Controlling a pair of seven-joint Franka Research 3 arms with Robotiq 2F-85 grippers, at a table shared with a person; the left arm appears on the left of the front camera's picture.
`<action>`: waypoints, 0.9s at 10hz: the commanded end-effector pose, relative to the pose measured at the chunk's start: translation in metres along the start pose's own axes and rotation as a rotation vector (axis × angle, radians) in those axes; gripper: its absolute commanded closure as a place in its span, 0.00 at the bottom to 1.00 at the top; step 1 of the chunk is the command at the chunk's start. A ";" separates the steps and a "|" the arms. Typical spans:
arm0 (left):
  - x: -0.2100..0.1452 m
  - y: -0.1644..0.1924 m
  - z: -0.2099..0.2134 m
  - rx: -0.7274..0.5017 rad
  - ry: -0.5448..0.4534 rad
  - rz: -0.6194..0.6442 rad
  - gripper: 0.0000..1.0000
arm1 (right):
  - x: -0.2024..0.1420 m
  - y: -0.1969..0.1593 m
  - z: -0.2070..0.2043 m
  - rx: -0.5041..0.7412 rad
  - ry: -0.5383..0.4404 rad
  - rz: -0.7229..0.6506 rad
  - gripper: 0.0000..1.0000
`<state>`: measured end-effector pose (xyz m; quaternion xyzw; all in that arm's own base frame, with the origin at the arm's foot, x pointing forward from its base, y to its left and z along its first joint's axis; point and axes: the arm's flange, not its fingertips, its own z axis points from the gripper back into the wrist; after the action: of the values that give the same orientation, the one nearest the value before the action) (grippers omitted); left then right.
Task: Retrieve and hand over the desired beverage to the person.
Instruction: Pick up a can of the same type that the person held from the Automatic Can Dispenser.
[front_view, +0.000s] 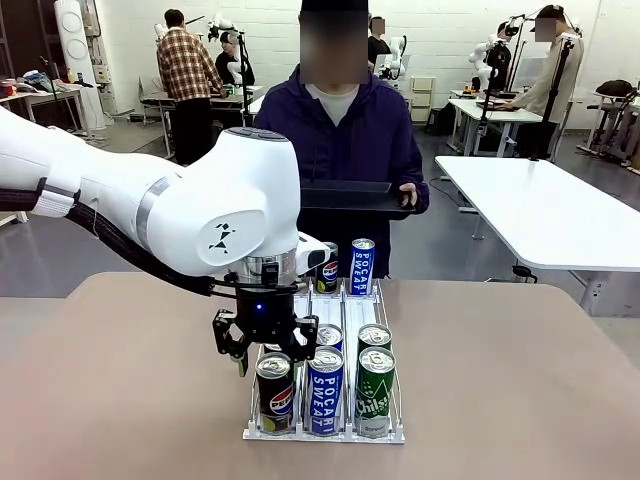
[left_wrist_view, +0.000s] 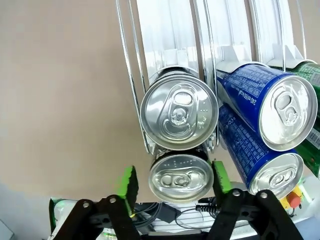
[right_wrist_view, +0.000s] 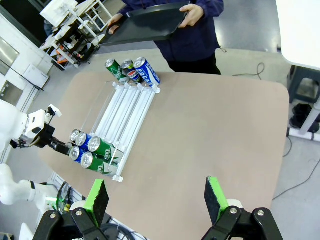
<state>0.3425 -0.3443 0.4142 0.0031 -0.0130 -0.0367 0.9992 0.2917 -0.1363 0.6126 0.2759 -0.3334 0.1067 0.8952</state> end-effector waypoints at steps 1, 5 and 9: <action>-0.003 0.002 -0.002 -0.017 0.017 0.002 1.00 | 0.002 -0.002 0.000 0.031 -0.013 0.009 0.00; -0.003 0.004 -0.003 -0.017 0.035 0.000 1.00 | 0.002 -0.002 0.000 0.031 -0.013 0.009 0.00; 0.002 0.000 0.057 -0.001 0.079 -0.086 0.93 | 0.002 -0.002 0.000 0.031 -0.013 0.009 0.00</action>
<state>0.3437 -0.3475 0.4359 0.0043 0.0078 -0.0563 0.9984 0.2917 -0.1363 0.6126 0.2759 -0.3334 0.1067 0.8952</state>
